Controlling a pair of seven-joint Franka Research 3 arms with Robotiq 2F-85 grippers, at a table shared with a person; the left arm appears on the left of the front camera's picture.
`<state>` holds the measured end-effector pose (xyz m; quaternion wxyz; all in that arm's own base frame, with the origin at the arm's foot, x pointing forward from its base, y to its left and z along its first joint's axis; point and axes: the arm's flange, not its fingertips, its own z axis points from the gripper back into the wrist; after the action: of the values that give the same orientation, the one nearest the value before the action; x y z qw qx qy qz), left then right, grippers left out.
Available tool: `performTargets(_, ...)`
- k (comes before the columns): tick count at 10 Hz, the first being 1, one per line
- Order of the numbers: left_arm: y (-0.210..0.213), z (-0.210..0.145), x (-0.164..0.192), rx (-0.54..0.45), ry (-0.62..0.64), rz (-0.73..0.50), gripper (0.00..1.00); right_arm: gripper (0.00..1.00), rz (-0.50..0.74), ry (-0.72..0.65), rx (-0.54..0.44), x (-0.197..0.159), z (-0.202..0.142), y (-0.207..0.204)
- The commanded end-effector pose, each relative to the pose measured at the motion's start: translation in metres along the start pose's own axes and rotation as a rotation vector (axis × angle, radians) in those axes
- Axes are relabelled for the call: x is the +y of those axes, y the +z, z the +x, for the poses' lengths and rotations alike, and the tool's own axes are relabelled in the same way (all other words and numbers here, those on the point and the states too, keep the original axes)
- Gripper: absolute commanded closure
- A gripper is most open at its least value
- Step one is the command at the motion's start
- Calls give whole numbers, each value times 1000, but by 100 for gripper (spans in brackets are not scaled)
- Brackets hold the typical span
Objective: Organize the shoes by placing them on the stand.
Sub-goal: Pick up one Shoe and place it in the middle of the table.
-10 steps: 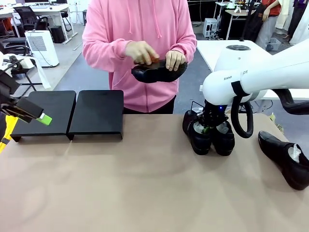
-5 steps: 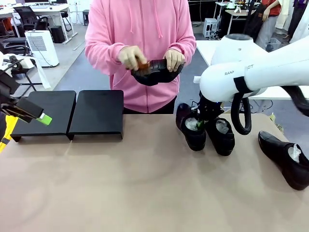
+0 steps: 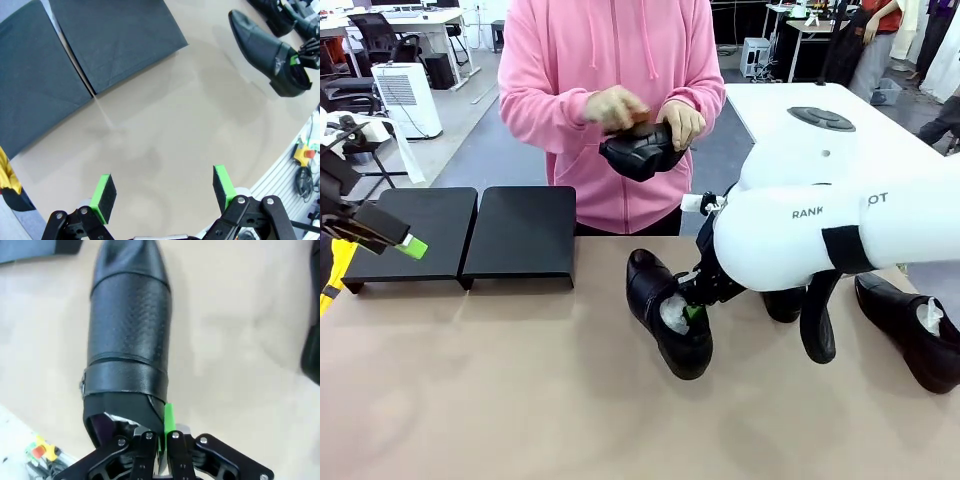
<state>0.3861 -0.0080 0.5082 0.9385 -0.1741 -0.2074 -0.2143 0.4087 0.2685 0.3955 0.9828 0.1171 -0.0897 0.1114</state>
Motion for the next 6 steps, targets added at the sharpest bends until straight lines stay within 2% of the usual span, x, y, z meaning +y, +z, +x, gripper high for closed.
performTargets(1,0,-1,1,-8,-7,-18,0,100,-54,-29,-45,-19,32,20)
performTargets(3,0,-1,1,-8,-7,-18,0,100,-54,-29,-45,-19,32,20)
performTargets(4,0,-1,1,-8,-7,-18,0,100,-27,-14,-26,-19,16,11)
performTargets(5,0,-1,1,-8,-7,-18,0,100,-42,-153,-54,-16,10,8)
performTargets(6,0,-1,1,-8,-7,-18,0,100,9,-240,-64,-4,1,5)
